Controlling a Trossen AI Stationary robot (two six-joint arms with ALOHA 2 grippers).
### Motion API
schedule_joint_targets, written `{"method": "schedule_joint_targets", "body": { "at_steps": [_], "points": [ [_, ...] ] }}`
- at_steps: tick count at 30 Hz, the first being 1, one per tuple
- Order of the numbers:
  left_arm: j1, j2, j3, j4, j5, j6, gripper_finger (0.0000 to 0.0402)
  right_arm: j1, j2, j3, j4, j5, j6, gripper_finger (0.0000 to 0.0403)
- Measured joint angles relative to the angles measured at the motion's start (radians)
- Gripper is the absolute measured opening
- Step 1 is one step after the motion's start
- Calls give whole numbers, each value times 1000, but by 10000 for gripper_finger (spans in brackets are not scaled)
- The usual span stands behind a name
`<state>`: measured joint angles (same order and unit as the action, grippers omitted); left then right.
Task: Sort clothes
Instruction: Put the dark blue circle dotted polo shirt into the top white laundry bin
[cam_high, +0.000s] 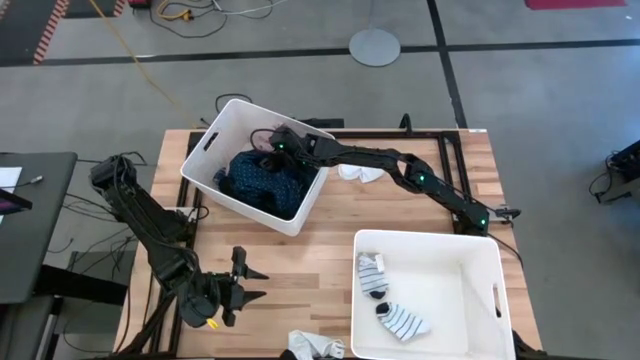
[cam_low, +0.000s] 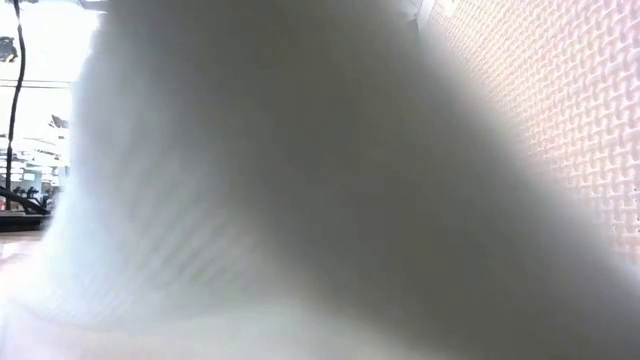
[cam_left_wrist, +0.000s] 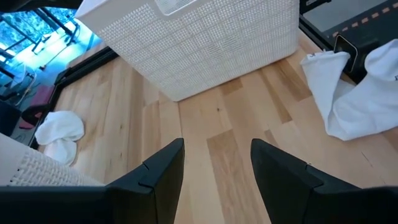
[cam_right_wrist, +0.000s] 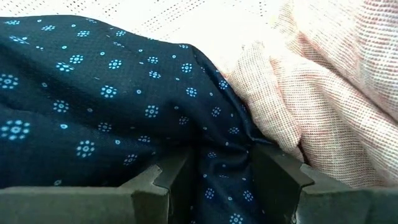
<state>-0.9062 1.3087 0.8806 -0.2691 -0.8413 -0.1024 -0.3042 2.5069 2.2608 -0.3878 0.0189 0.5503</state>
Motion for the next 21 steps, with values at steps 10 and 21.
{"method": "schedule_joint_targets", "body": {
  "at_steps": [10,21],
  "points": [
    [7,0,0,6,4,-45,181,0,0,0,0,0,0,175],
    [7,0,0,-72,31,-113,181,0,0,0,49,2,38,175]
  ]
}}
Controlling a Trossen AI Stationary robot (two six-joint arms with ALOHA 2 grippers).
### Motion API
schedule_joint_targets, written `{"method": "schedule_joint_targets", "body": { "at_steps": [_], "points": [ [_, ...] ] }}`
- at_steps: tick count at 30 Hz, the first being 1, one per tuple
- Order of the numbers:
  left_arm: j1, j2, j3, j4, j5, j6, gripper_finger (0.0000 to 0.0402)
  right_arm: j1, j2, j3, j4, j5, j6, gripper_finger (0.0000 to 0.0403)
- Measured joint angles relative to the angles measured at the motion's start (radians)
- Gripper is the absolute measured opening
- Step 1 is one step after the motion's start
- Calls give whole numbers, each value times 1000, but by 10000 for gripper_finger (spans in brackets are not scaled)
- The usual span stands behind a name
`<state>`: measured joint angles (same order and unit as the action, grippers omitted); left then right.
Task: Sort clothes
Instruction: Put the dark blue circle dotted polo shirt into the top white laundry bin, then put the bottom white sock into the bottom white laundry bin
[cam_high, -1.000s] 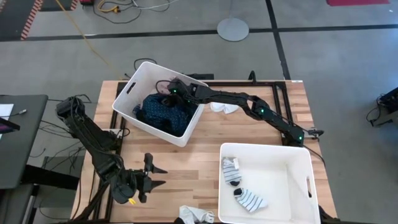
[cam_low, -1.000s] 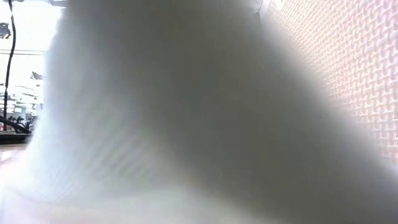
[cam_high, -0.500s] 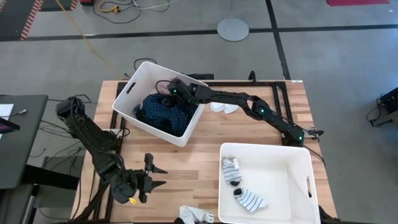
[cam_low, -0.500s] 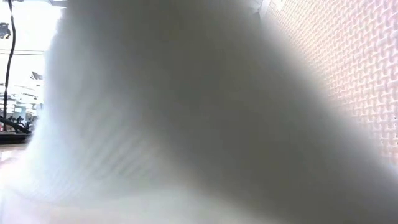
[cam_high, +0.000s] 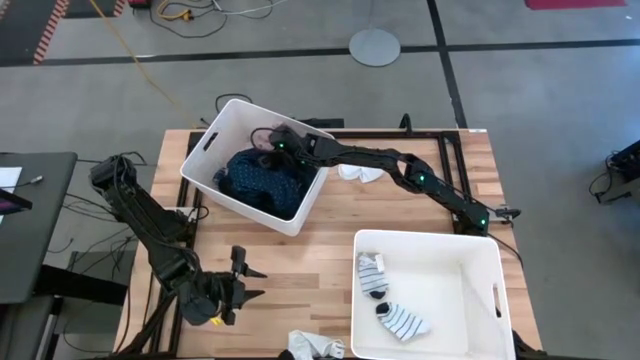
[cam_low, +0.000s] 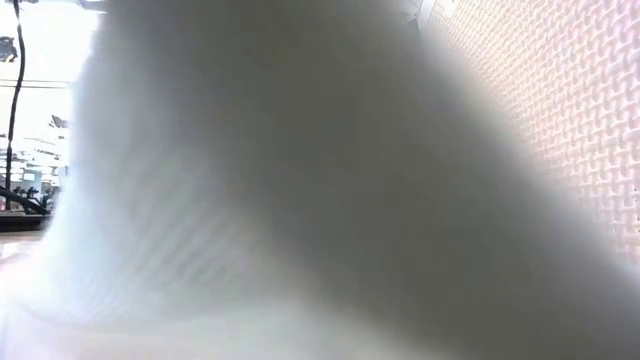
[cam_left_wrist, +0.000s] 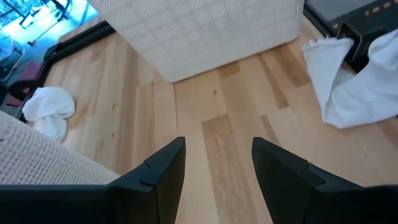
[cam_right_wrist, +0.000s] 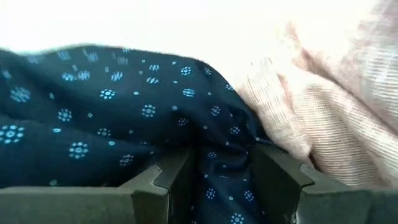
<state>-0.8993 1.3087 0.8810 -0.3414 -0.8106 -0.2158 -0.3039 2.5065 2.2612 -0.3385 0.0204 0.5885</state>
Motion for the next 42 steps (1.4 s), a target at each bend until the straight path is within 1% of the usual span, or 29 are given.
{"method": "schedule_joint_targets", "body": {
  "at_steps": [3,6,10,14,20,26,34,42],
  "points": [
    [0,0,0,-14,0,-1,181,1,-2,0,10,-8,86,175],
    [0,0,0,-14,0,0,181,-2,-13,0,-1,-68,152,175],
    [0,0,0,-57,-11,-16,181,-3,-24,1,3,-102,155,175],
    [0,0,0,-139,-15,-8,181,2,-27,1,-25,-134,123,175],
    [-5,0,0,-259,-16,-17,181,4,-27,1,-32,-272,121,175],
    [-4,0,0,-336,-16,-6,181,9,-42,7,-51,-359,117,175],
    [1,0,0,-458,-16,-32,181,23,-138,8,-61,-422,69,175],
    [5,0,0,-474,-16,-15,181,66,-286,10,-74,-426,29,175]
  ]
}}
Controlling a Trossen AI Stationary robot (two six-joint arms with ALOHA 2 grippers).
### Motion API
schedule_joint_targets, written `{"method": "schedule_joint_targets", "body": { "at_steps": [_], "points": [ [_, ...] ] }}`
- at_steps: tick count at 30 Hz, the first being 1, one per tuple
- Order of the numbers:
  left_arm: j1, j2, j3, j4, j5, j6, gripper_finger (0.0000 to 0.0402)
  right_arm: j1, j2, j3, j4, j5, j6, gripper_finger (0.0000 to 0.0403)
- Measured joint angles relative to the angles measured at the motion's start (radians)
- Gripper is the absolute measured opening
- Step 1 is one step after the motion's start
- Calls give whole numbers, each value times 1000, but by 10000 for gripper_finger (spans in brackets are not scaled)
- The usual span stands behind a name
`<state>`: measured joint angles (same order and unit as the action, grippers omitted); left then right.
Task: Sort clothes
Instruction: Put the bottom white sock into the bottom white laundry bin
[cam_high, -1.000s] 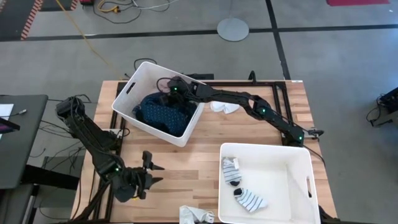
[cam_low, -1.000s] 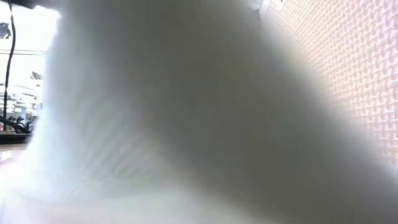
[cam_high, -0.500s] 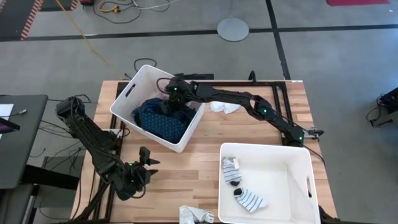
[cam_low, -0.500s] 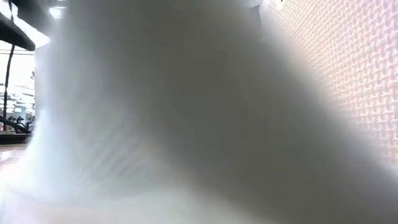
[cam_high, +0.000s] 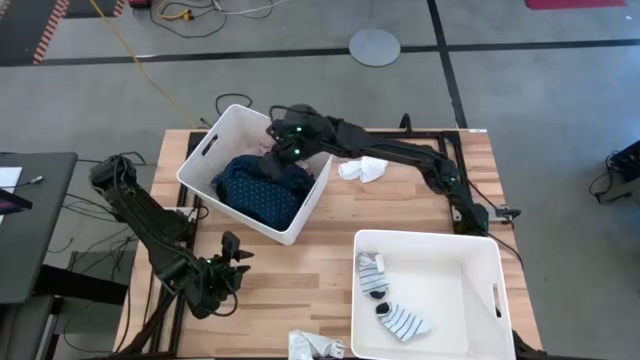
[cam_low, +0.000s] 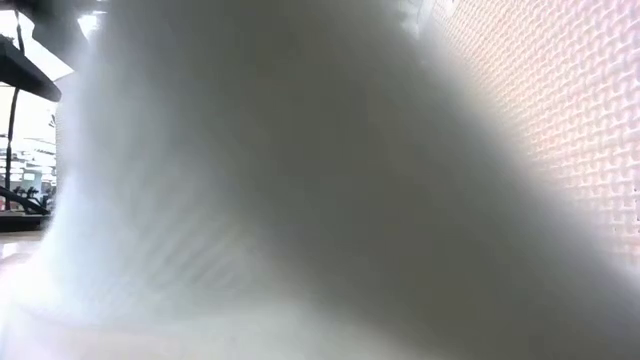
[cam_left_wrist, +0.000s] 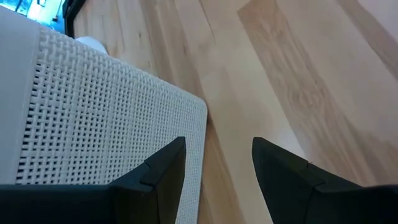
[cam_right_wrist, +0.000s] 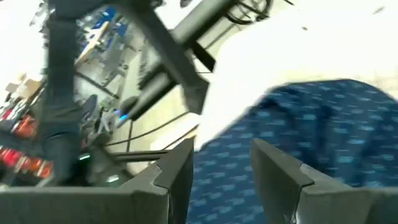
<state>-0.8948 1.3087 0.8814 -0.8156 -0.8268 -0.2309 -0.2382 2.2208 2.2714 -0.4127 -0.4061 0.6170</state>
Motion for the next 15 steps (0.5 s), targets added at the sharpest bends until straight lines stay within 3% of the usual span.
{"method": "schedule_joint_targets", "body": {
  "at_steps": [15],
  "points": [
    [0,0,0,-4,-10,10,180,140,-213,0,-221,6,-153,175]
  ]
}}
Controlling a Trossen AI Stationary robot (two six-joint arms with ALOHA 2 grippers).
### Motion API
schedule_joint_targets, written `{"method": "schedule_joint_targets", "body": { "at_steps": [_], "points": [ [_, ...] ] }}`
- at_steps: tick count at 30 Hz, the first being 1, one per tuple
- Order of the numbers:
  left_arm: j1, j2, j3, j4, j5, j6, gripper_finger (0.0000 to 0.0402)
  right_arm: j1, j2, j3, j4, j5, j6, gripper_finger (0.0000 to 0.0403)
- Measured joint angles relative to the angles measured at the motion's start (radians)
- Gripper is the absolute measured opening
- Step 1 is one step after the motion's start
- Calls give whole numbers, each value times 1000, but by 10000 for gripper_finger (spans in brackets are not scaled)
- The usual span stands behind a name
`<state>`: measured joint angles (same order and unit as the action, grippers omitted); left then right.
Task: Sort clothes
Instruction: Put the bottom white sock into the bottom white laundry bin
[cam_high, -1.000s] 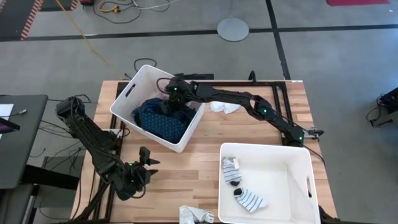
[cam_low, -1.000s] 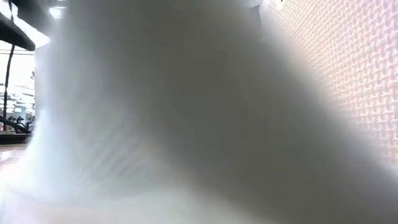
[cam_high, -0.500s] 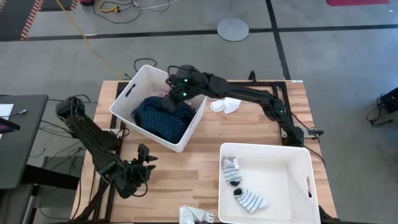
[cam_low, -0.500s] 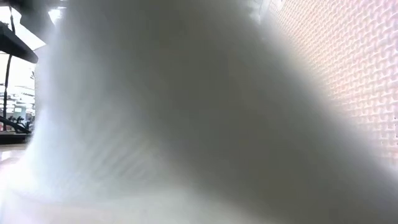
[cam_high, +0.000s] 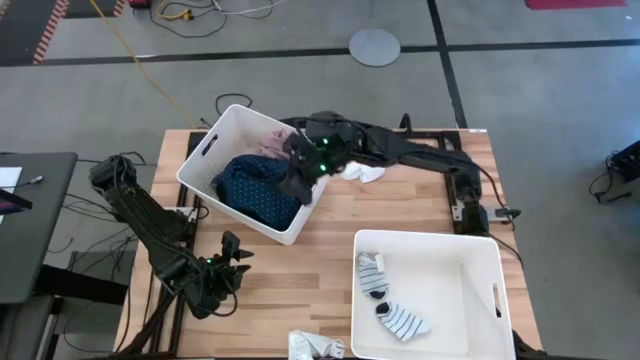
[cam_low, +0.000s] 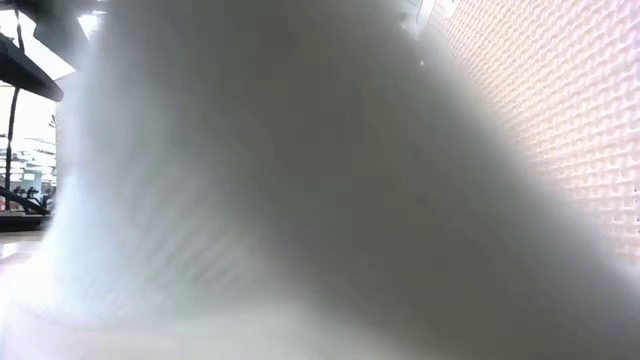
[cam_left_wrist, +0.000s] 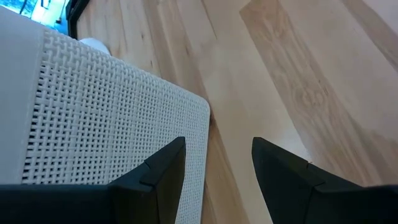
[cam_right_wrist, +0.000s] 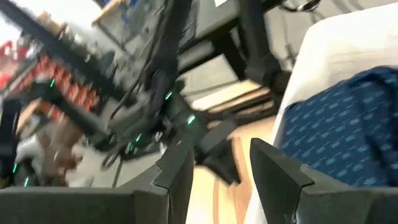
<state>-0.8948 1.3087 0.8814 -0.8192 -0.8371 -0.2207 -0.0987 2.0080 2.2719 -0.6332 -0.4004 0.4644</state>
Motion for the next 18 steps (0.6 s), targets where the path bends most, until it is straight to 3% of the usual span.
{"method": "schedule_joint_targets", "body": {
  "at_steps": [13,18],
  "points": [
    [0,0,0,8,0,-9,180,171,-39,-1,-483,15,-83,175],
    [0,0,0,8,0,-70,180,231,-13,-19,-648,92,-68,175]
  ]
}}
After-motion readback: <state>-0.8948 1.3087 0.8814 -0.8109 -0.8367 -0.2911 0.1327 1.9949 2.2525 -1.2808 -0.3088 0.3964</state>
